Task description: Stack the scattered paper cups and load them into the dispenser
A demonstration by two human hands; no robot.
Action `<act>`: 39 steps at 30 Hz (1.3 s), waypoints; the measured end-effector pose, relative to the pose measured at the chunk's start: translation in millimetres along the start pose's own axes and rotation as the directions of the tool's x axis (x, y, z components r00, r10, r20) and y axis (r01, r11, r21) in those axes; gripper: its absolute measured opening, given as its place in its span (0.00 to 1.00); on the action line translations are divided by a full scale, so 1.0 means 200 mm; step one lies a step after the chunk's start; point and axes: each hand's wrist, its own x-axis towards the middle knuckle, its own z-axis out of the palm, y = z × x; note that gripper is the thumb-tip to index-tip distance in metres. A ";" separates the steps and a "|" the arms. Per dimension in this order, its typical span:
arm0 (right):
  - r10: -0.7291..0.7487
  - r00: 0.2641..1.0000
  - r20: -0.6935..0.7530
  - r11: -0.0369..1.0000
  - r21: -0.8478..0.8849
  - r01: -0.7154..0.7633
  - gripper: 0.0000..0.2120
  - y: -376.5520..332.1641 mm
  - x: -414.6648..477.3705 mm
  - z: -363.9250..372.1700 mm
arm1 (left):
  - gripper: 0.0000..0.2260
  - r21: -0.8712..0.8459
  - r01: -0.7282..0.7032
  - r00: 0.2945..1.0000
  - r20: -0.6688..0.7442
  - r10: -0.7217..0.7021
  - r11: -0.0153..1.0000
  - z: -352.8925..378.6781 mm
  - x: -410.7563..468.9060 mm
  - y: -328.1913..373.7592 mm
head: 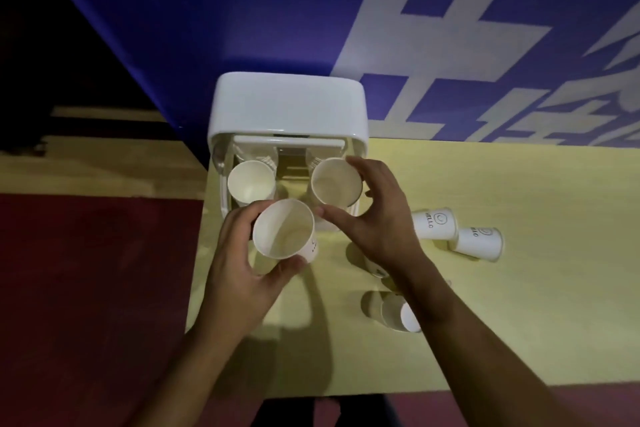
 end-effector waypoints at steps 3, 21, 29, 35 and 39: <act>0.023 0.999 0.039 0.999 -0.034 -0.022 0.39 0.08 0.02 0.09 | 0.33 -0.002 0.021 1.000 0.001 -0.021 1.000 0.00 0.00 -0.01; 0.235 0.970 -0.055 0.905 0.375 -0.198 0.14 -0.11 -0.04 -0.09 | 0.32 -0.049 -0.055 0.998 -0.044 0.053 0.997 0.14 0.23 0.23; 0.195 0.980 -0.028 0.963 0.193 -0.186 0.17 0.05 0.00 0.00 | 0.32 0.078 -0.015 1.000 0.017 0.014 0.997 0.31 0.32 0.09; 0.156 0.986 0.050 0.988 0.014 -0.157 0.19 0.19 -0.01 0.12 | 0.33 0.266 0.073 0.993 0.074 -0.096 0.961 0.39 0.36 -0.07; 0.212 0.975 0.057 0.977 0.020 -0.214 0.20 0.24 -0.03 0.16 | 0.33 0.294 0.098 0.991 0.058 -0.120 0.951 0.43 0.37 -0.12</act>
